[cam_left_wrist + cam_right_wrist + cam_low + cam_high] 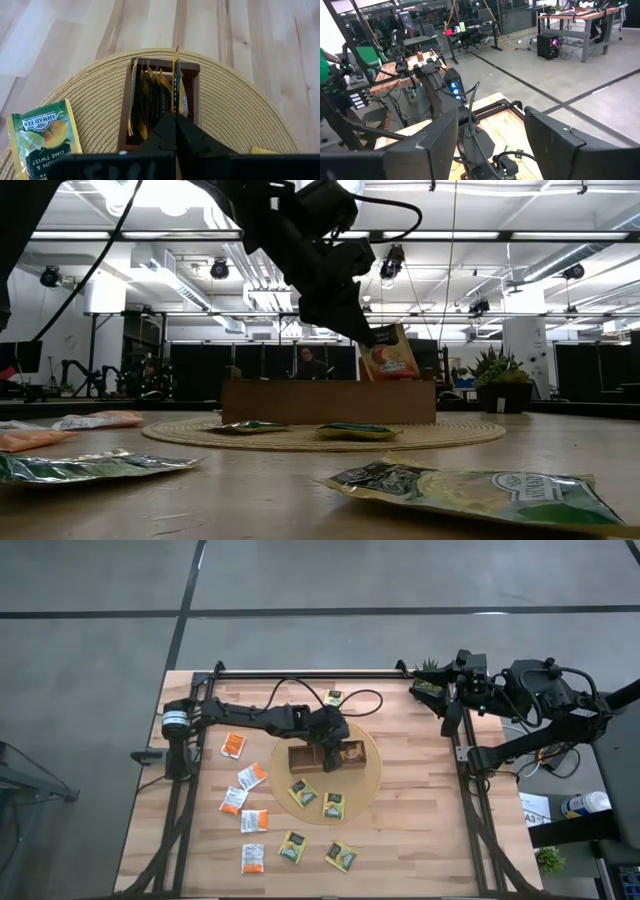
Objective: Pick & Place Tea
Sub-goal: Put the orange tea bag into the right section of the wooden organizer
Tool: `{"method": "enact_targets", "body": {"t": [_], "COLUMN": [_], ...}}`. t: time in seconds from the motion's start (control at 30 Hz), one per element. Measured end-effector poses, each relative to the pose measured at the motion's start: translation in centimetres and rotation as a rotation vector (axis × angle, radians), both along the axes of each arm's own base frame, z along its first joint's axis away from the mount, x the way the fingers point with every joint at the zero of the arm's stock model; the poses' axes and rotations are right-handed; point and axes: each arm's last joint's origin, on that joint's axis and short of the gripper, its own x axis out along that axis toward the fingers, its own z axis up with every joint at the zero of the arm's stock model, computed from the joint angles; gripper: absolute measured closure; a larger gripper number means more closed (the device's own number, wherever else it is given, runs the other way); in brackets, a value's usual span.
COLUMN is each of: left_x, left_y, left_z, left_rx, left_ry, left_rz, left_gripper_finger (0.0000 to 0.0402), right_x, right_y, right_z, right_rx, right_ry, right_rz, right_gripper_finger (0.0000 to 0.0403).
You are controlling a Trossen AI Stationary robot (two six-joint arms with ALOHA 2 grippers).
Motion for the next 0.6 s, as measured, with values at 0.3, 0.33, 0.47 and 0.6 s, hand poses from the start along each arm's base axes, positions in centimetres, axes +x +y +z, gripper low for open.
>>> {"method": "enact_targets", "body": {"t": [0.3, 0.33, 0.47, 0.6], "left_x": [-0.01, -0.01, -0.07, -0.05], "left_y": [0.00, 0.00, -0.01, -0.01], "left_z": [-0.01, -0.05, -0.37, -0.37], "left_rx": [0.002, 0.001, -0.002, -0.002], "left_ry": [0.002, 0.003, 0.025, 0.023], "left_rz": [-0.002, -0.001, -0.001, -0.001], "left_gripper_finger": [0.0369, 0.0359, 0.0325, 0.0314], "right_x": [0.00, 0.01, 0.00, 0.00], "right_y": [0.00, 0.00, 0.00, 0.00], "right_z": [0.01, 0.00, 0.00, 0.01], "right_rx": [0.000, 0.000, 0.000, 0.000], "right_ry": [0.000, 0.000, 0.000, -0.001], "right_rz": [0.000, 0.000, 0.000, 0.000], "right_gripper_finger": [0.0179, 0.0179, 0.0179, 0.0179]}}
